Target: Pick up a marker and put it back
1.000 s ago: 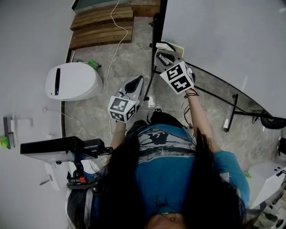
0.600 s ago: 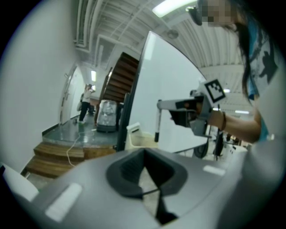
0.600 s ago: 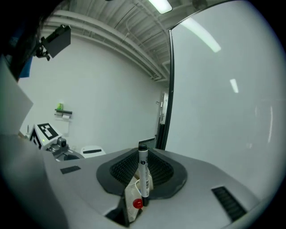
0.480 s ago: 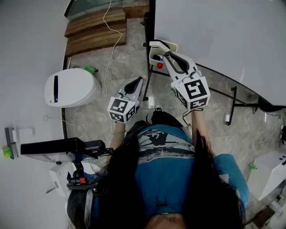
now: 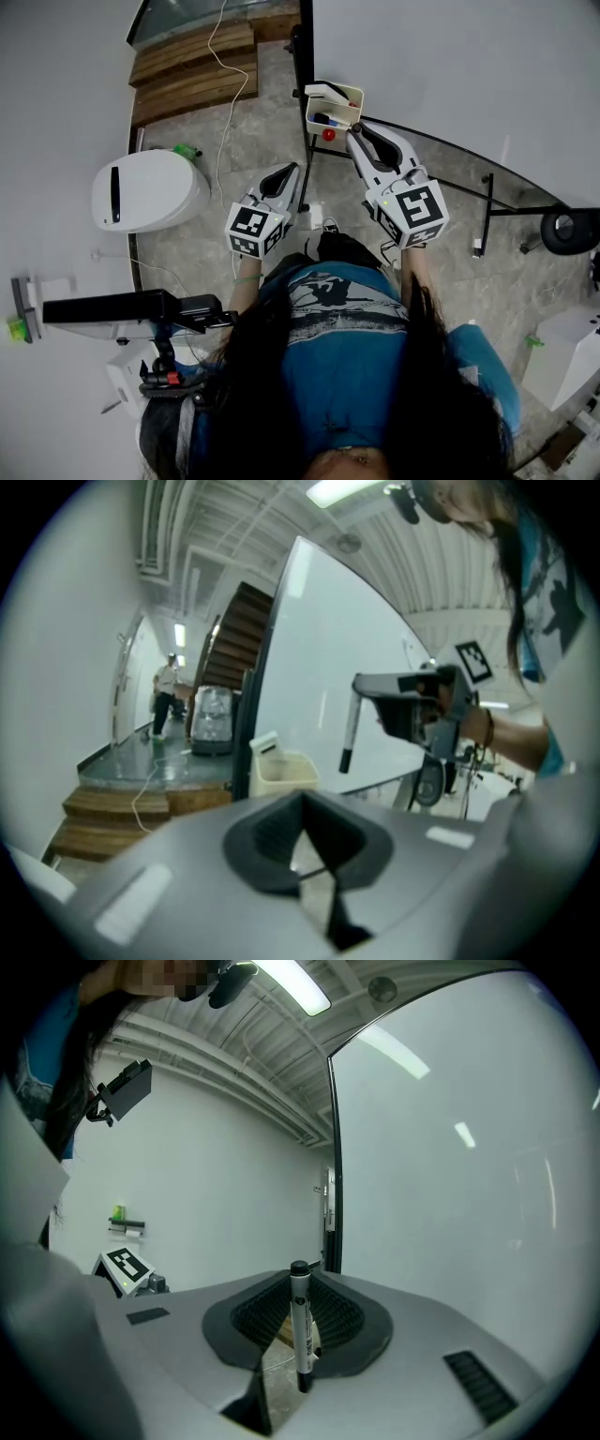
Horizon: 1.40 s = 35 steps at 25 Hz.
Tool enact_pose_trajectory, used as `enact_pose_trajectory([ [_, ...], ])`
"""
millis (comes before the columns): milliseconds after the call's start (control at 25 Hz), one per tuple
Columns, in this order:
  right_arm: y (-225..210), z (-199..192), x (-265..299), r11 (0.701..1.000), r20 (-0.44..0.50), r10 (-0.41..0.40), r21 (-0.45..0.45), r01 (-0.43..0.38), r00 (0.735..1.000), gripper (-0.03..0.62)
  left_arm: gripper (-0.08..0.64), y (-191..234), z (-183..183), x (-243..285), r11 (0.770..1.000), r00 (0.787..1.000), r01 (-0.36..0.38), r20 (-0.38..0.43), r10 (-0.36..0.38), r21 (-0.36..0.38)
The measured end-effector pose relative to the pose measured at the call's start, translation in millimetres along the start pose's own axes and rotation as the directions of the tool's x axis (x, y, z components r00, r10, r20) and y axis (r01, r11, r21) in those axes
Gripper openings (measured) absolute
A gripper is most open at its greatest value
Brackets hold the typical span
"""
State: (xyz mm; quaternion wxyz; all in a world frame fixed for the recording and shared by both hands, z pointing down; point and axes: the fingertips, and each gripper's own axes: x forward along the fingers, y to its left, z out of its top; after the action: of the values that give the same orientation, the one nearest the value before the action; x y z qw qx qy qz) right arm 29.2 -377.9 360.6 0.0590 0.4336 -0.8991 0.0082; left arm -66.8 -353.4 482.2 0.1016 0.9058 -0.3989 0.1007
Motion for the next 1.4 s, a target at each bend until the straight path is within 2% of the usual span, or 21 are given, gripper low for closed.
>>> enact_pose_trajectory([
  [400, 5.1, -4.6, 2.8, 1.0, -0.013, 0.01, 0.001, -0.01, 1.0, 0.072, 0.002, -2.2, -3.7, 0.5, 0.999, 0.999, 0.008, -0.036, -0.007, 0.031],
  [680, 4.5, -5.7, 3.6, 1.0, -0.017, 0.008, 0.003, -0.008, 1.0, 0.072, 0.003, -1.4, 3.9, -0.9, 0.999, 0.999, 0.022, 0.031, -0.021, -0.024],
  [1000, 2.2, -5.0, 6.6, 1.0, -0.022, 0.01, -0.008, -0.01, 1.0, 0.072, 0.003, 0.6, 5.3, -0.9, 1.0, 0.999, 0.014, 0.038, -0.013, -0.027],
  [1240, -14.0, -5.5, 33.8, 0.994, -0.062, 0.015, -0.107, -0.022, 0.998, 0.072, 0.003, 5.3, 4.6, -2.0, 1.0, 1.0, -0.004, 0.031, 0.004, -0.03],
  [1400, -24.6, -27.6, 71.2, 0.982, -0.149, 0.034, -0.177, -0.061, 0.988, 0.072, 0.003, 7.9, 2.6, -2.1, 0.999, 0.999, -0.014, 0.028, 0.015, -0.035],
])
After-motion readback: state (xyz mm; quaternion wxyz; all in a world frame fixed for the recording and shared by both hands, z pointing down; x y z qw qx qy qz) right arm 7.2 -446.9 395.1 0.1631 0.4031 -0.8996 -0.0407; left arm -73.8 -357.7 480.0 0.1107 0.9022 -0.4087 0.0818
